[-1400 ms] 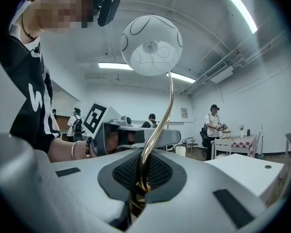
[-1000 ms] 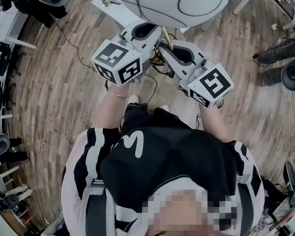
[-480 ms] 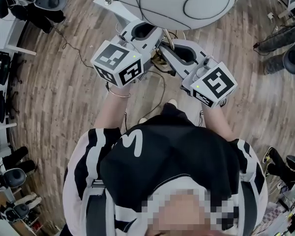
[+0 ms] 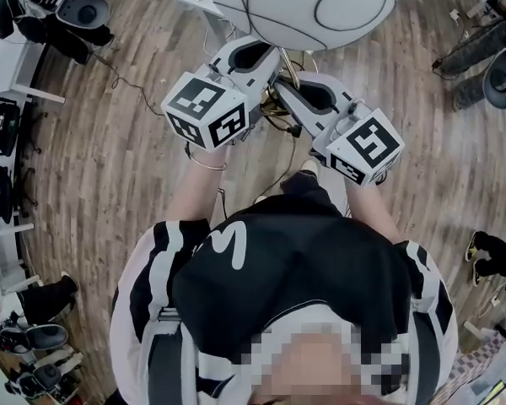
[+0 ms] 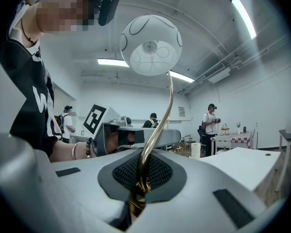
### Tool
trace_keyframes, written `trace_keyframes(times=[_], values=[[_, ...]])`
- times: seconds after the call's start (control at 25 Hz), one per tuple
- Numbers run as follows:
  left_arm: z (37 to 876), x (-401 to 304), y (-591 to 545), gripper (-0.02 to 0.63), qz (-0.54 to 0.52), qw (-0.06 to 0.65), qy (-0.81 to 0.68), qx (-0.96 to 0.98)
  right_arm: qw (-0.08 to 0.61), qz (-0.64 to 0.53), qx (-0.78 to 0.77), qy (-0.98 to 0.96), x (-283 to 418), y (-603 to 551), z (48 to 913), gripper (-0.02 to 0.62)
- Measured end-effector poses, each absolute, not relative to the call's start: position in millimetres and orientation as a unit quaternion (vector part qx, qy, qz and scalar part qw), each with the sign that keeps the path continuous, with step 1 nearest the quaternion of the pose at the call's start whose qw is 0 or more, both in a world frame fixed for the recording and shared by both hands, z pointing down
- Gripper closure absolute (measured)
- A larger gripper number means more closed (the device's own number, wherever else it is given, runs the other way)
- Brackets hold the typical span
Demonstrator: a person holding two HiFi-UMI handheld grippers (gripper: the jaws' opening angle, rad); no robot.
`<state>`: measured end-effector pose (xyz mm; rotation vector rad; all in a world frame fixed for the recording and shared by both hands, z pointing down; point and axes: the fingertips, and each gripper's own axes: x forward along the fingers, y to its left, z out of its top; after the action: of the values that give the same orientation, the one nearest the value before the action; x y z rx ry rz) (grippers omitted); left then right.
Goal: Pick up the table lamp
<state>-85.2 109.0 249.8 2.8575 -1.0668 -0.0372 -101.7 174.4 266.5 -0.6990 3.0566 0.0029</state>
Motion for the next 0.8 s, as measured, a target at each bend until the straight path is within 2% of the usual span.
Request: trace_keyframes(times=[0.4,0.8], values=[[246.5,-121.3,166.0,0.586,-0.007,0.048,-0.343,0.938,0.007,-0.004,-0.231,0.973,-138.8,231.4,262.9,0.578],[245.1,-134.3,173.3,0.588,-0.014,0.049,-0.353,0.934,0.003,0.001,-0.229,0.973,-150.3,238.8,261.9,0.578]])
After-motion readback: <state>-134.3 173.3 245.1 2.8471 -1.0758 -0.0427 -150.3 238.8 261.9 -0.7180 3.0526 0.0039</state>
